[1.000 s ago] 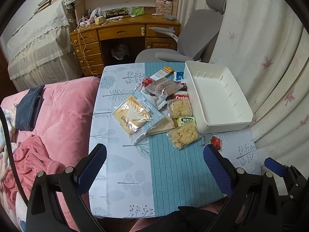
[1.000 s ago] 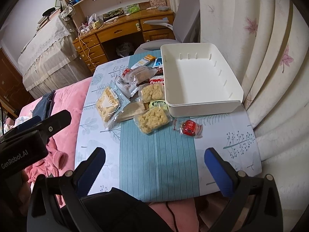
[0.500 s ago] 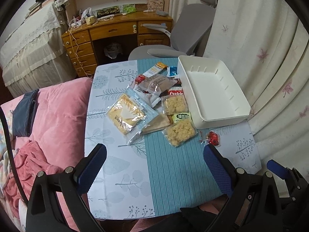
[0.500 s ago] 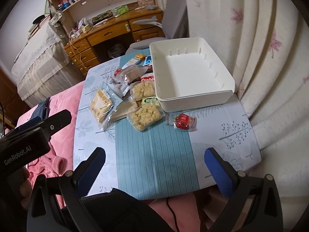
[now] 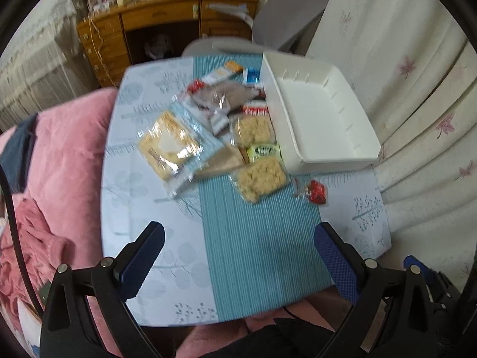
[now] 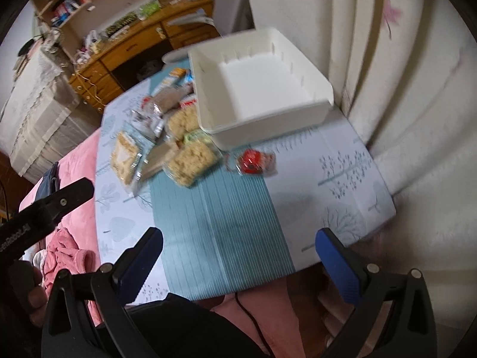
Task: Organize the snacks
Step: 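Move both tools toward the snack pile beside the white tray, then grasp the crumbly pastry bag with left tool while right tool grasps red-wrapped snack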
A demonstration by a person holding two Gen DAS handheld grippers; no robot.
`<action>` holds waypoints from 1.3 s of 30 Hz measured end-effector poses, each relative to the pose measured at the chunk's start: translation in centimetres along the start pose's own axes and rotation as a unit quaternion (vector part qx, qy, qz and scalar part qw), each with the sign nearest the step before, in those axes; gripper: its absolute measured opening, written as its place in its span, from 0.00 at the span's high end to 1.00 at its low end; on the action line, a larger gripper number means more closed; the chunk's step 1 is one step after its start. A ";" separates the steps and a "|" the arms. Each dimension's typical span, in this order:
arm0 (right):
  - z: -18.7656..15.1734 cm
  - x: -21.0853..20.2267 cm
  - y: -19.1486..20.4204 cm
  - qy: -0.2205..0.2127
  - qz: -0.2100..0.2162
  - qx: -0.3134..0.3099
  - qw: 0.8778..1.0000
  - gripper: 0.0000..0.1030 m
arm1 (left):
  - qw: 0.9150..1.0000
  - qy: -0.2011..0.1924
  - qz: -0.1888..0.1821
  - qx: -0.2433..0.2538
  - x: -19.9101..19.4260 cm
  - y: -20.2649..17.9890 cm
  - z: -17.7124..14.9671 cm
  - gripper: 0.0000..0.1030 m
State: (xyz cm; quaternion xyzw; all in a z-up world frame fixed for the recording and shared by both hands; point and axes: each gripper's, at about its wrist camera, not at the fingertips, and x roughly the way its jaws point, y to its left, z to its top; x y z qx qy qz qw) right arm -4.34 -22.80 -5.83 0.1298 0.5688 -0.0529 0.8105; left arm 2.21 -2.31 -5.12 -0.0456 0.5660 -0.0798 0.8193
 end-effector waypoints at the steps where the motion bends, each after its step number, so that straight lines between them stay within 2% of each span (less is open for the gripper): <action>1: 0.0 0.5 -0.4 0.010 -0.001 0.007 1.000 0.00 | 1.000 0.013 -0.004 -0.005 0.7 0.1 0.0 0.03; 5: 0.5 2.6 -2.0 0.047 0.009 0.026 0.999 0.01 | 0.998 0.055 -0.020 -0.031 3.2 0.2 0.4 0.03; 10: 1.7 4.8 -3.3 0.083 0.015 0.040 0.996 0.04 | 0.993 0.104 -0.016 -0.055 6.2 -0.1 1.1 0.03; 17: 4.4 8.0 -3.2 0.111 0.007 -0.009 0.994 0.06 | 0.985 0.138 0.000 -0.099 10.8 -0.4 2.9 0.03; 26: 8.0 13.4 -2.6 0.150 0.022 -0.072 0.986 0.10 | 0.979 0.139 0.012 -0.149 15.7 -1.2 5.0 0.03; 30: 9.1 15.7 -2.4 0.165 0.033 -0.089 0.982 0.15 | 0.977 0.130 0.011 -0.170 17.8 -1.1 5.5 0.03; 35: 10.4 17.9 -2.1 0.170 0.047 -0.107 0.978 0.20 | 0.970 0.141 -0.003 -0.196 20.3 -1.0 5.6 0.05; 39: 10.9 19.6 -1.7 0.178 0.047 -0.120 0.976 0.29 | 0.969 0.147 -0.001 -0.199 21.8 -1.4 5.8 0.06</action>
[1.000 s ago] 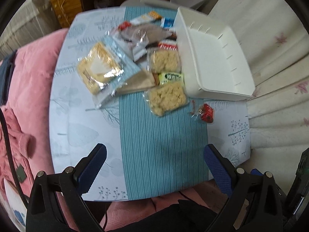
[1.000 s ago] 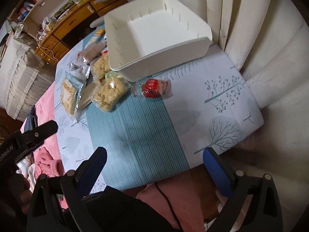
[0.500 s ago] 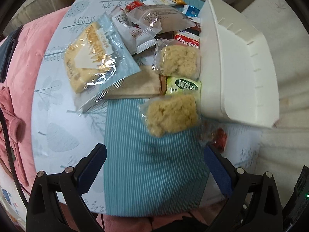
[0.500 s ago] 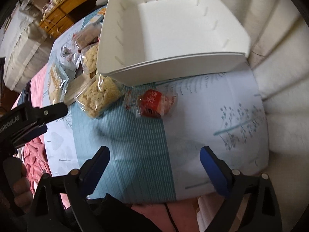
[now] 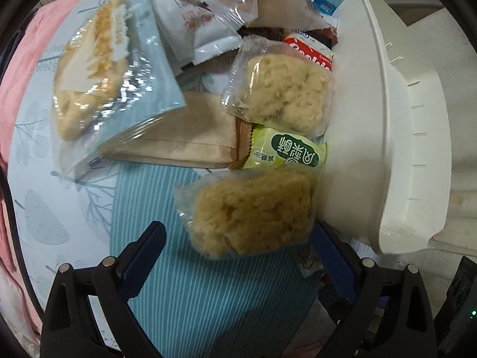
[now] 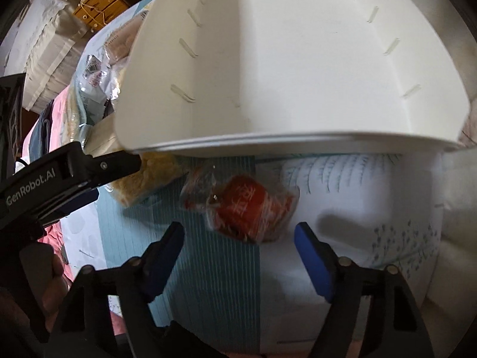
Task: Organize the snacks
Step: 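Grasp the crumbly pastry bag with left tool while right tool grasps red-wrapped snack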
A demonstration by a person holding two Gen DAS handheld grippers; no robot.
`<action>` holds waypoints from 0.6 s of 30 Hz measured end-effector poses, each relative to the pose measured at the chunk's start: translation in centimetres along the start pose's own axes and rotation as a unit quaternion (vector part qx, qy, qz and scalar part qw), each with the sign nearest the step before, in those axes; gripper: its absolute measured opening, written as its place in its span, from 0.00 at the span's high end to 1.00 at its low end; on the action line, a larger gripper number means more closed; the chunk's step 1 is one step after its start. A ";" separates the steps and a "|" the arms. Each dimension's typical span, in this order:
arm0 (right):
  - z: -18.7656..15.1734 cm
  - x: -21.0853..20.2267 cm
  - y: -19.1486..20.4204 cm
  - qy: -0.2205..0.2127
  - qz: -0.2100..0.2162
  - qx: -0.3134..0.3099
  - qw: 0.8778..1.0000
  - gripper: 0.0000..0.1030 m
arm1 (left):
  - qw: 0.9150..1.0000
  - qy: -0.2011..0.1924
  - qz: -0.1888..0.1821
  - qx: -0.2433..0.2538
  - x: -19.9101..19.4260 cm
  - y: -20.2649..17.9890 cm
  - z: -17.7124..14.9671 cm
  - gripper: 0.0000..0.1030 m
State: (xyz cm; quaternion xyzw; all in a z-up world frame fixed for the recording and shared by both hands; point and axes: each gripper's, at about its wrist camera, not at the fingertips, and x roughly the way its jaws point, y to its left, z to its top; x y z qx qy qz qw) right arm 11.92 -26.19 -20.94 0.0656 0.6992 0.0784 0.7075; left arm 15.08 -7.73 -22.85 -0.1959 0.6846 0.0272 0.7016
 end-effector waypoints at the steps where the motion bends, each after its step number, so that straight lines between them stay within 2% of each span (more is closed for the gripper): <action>1: 0.2 0.3 -0.1 0.003 0.000 -0.001 1.000 0.31 | 1.000 0.004 0.004 0.001 0.4 -0.2 0.2 0.06; 8: 1.6 1.5 -0.7 0.004 -0.003 -0.010 1.000 0.36 | 1.000 0.019 0.011 0.004 2.3 -1.9 1.0 0.06; 12: 1.8 1.9 -0.1 -0.001 -0.005 -0.019 1.000 0.37 | 1.000 0.022 -0.002 0.000 2.8 -2.0 1.1 0.09; 18: 1.9 2.2 0.5 -0.005 -0.008 -0.019 1.000 0.40 | 1.000 0.015 -0.013 0.012 2.4 -2.2 0.8 0.16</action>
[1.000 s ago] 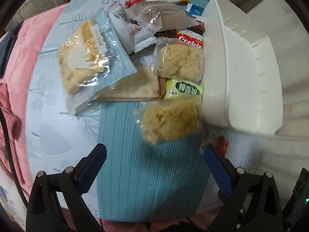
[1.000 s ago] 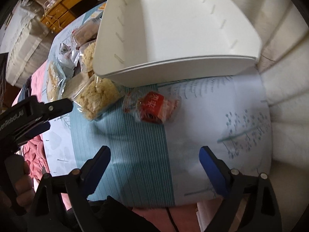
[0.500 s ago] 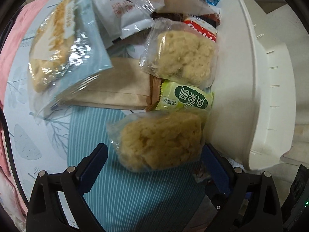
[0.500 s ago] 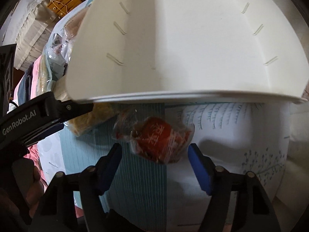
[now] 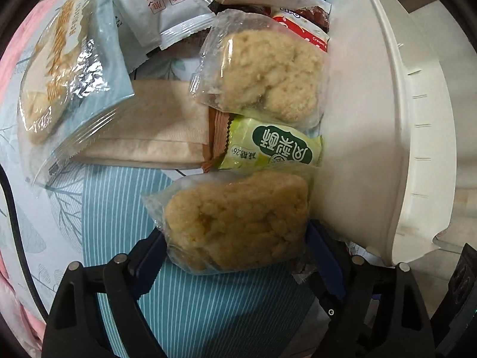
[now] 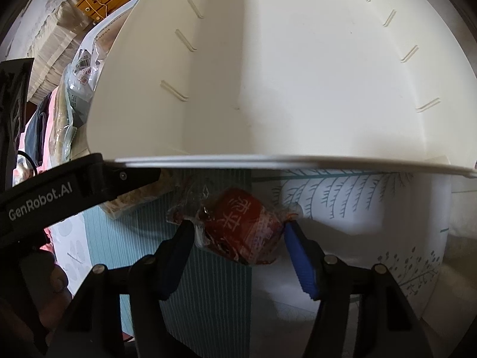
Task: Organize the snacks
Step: 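Grasp the crumbly pastry bag with left tool while right tool grasps red-wrapped snack, then lower both held snacks into the white tray and open both tools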
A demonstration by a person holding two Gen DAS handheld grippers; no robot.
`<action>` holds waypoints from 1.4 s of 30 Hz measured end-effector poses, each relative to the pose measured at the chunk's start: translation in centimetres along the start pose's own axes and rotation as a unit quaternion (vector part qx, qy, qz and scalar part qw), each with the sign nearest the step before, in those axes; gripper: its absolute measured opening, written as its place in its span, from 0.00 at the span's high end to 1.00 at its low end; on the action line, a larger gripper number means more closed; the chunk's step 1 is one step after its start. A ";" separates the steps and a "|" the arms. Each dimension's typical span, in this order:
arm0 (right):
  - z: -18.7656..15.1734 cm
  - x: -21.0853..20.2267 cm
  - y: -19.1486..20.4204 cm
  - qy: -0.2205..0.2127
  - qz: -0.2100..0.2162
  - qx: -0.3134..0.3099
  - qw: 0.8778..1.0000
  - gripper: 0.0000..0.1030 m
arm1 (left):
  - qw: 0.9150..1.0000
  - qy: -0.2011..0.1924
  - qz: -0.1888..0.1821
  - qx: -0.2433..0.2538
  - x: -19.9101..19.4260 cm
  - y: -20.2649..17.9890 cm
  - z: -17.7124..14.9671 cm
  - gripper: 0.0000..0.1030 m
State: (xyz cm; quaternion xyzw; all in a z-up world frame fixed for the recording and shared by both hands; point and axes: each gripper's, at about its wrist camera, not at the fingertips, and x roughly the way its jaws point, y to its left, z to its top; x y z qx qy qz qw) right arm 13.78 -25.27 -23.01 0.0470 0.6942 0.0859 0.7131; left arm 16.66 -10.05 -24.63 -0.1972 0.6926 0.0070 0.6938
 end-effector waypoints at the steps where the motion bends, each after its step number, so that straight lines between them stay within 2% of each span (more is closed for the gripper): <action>1: -0.1 0.0 0.0 -0.001 0.000 0.001 1.000 0.41 | 1.000 0.000 -0.001 0.002 0.1 -0.2 0.0 0.17; 2: -0.1 0.0 0.1 0.000 0.002 0.004 1.000 0.45 | 1.000 0.001 -0.001 0.005 0.0 -0.2 0.1 0.17; 12: -1.1 -0.7 0.5 0.012 0.017 0.044 0.999 0.46 | 1.000 0.009 0.007 0.002 -2.7 3.9 -0.8 0.19; 16: -1.7 -1.4 1.4 0.010 0.049 0.055 0.997 0.46 | 1.000 -0.017 -0.018 0.016 -5.4 5.6 -1.2 0.19; 19: -2.1 -2.6 2.4 -0.006 0.062 0.049 0.997 0.46 | 0.998 -0.040 -0.031 0.030 -7.7 6.4 -1.0 0.19; 24: -2.0 -5.3 4.2 -0.062 0.080 0.015 0.995 0.46 | 0.994 -0.077 -0.056 0.054 -12.3 7.4 0.0 0.19; 26: -1.9 -6.8 4.8 -0.093 0.085 0.003 0.992 0.46 | 0.991 -0.093 -0.066 0.066 -14.5 6.6 -0.2 0.19; 31: -1.2 -10.5 4.6 -0.175 0.080 -0.012 0.981 0.46 | 0.982 -0.132 -0.084 0.104 -16.9 3.6 0.6 0.19; 35: -0.7 -13.7 3.9 -0.251 0.071 -0.018 0.965 0.47 | 0.972 -0.157 -0.099 0.142 -18.6 -0.2 1.0 0.19; 36: -0.7 -14.4 4.0 -0.270 0.062 -0.021 0.961 0.56 | 0.970 -0.160 -0.103 0.149 -18.7 -0.5 1.3 0.19; 37: -0.8 -15.1 3.9 -0.289 0.052 -0.026 0.955 0.71 | 0.968 -0.165 -0.105 0.158 -19.0 -1.1 1.4 0.19; 40: -0.6 -16.7 3.2 -0.334 0.021 -0.032 0.942 0.72 | 0.960 -0.175 -0.115 0.184 -19.0 -3.0 1.8 0.19; 42: -0.6 -17.2 1.7 -0.340 0.013 -0.025 0.940 0.72 | 0.957 -0.175 -0.122 0.196 -18.7 -4.4 1.9 0.19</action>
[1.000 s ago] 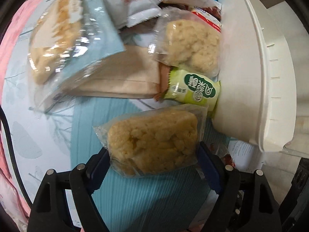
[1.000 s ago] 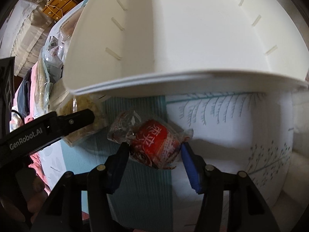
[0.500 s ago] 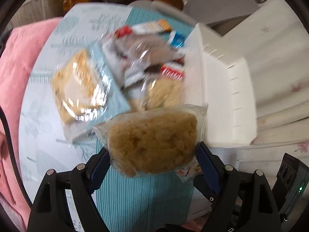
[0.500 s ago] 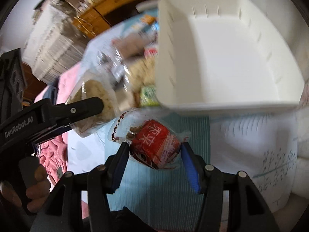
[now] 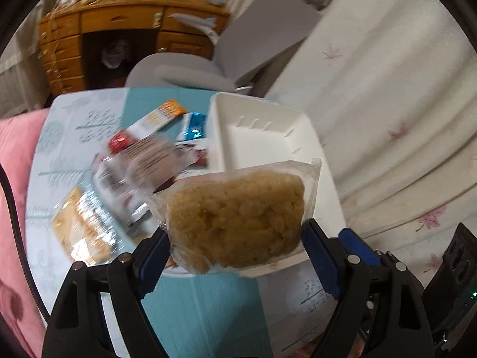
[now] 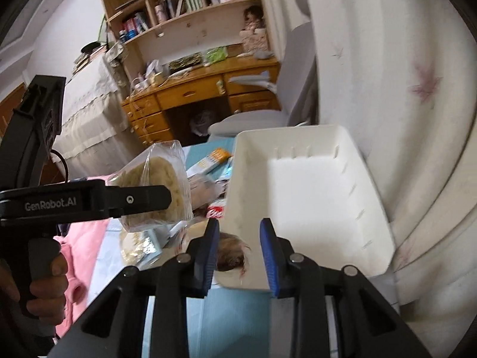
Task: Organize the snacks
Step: 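Lower both held snacks into the white tray and open both tools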
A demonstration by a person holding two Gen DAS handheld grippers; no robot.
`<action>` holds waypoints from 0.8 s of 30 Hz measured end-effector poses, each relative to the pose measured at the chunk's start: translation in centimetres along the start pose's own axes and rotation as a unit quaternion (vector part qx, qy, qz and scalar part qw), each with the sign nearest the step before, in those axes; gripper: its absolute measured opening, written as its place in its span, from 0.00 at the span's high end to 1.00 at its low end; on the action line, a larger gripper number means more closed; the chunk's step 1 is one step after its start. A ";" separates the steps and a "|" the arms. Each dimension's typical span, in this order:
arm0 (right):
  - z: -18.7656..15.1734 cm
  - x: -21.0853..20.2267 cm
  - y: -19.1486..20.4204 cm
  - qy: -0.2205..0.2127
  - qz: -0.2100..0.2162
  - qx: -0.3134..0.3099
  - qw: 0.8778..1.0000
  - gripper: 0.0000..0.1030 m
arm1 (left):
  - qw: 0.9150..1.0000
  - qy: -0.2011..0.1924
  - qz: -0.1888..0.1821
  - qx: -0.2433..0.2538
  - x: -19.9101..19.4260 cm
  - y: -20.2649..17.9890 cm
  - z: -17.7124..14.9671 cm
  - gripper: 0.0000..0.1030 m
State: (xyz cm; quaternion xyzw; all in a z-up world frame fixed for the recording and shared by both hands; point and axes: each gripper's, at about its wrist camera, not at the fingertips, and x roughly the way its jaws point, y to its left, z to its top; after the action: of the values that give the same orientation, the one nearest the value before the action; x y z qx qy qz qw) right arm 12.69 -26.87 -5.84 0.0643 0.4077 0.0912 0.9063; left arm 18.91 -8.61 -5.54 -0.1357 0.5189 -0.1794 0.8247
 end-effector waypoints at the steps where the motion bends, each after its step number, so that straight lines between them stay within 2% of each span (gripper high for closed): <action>1: 0.1 0.1 -0.5 0.003 -0.003 0.006 1.000 0.73 | 1.000 0.001 -0.005 0.006 0.4 -0.6 0.1 0.19; 8: -0.1 1.0 -3.7 0.027 -0.016 0.052 0.998 0.73 | 0.998 0.022 -0.026 0.047 3.5 -4.5 0.0 0.18; 12: -1.1 2.0 -5.2 0.054 -0.011 0.083 0.995 0.73 | 0.997 0.053 -0.033 0.054 5.8 -5.7 -0.2 0.12; 16: -2.0 3.1 -6.5 0.082 -0.002 0.106 0.991 0.73 | 0.997 0.061 -0.036 0.043 6.9 -6.2 -0.4 0.07; 24: -1.8 5.1 -7.8 0.108 0.014 0.108 0.988 0.73 | 0.998 0.058 -0.003 -0.009 7.7 -4.6 0.0 0.06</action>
State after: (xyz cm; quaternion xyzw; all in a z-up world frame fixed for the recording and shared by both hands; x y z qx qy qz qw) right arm 15.52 -33.25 -12.18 0.1578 0.5096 0.0657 0.8433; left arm 21.23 -16.09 -9.89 -0.1342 0.5670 -0.1844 0.7915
